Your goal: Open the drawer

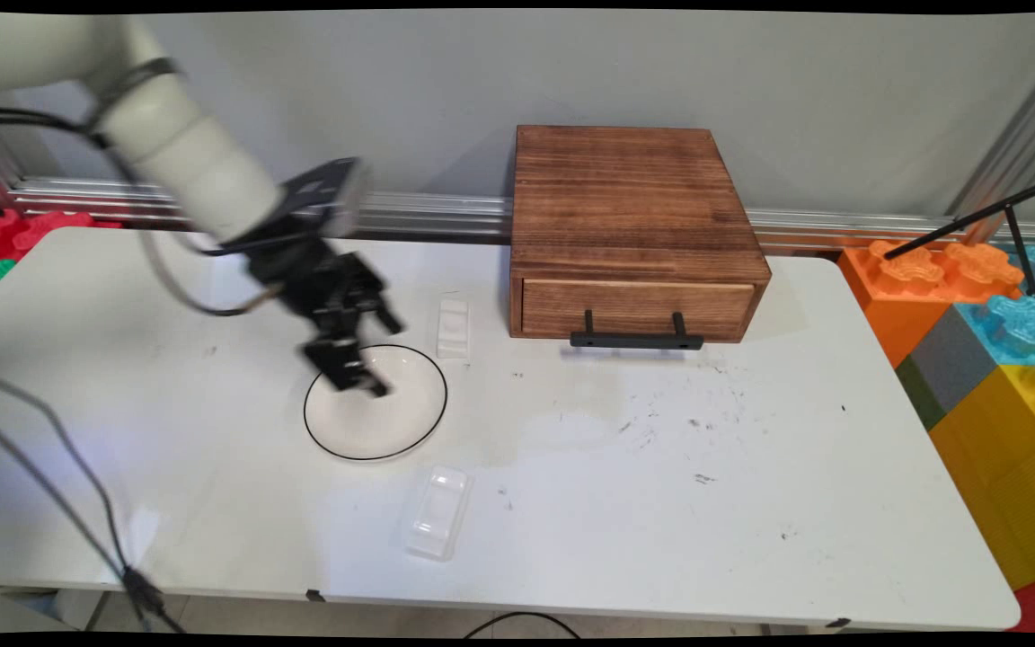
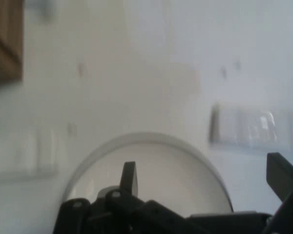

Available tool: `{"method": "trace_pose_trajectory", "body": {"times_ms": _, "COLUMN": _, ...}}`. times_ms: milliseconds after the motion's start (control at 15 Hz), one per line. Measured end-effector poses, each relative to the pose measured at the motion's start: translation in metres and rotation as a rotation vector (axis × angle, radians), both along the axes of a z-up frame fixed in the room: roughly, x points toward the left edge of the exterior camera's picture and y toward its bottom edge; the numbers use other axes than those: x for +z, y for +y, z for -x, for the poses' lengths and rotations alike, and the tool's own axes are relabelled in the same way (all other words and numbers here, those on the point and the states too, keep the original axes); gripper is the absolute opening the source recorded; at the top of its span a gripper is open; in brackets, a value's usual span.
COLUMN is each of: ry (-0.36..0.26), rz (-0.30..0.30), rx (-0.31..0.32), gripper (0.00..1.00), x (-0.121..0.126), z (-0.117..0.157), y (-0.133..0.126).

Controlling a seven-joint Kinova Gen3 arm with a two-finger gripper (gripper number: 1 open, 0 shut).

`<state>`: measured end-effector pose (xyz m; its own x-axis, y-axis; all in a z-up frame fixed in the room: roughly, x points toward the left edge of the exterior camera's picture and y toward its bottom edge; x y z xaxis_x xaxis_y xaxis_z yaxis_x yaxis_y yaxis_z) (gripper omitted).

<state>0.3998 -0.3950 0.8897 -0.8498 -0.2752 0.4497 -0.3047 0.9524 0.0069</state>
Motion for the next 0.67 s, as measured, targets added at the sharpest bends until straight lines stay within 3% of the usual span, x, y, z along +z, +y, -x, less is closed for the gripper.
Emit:
{"method": "trace_pose_trajectory", "body": {"times_ms": 333, "ry": 0.050, "rz": 0.059, "rx": 0.016, "gripper": 1.00, "x": 0.004, "z": 0.109, "y": -0.043}}
{"method": "trace_pose_trajectory", "body": {"times_ms": 667, "ry": 0.041, "rz": 0.099, "rx": 0.054, "gripper": 1.00, "x": -0.001, "z": 0.166, "y": -0.073}}
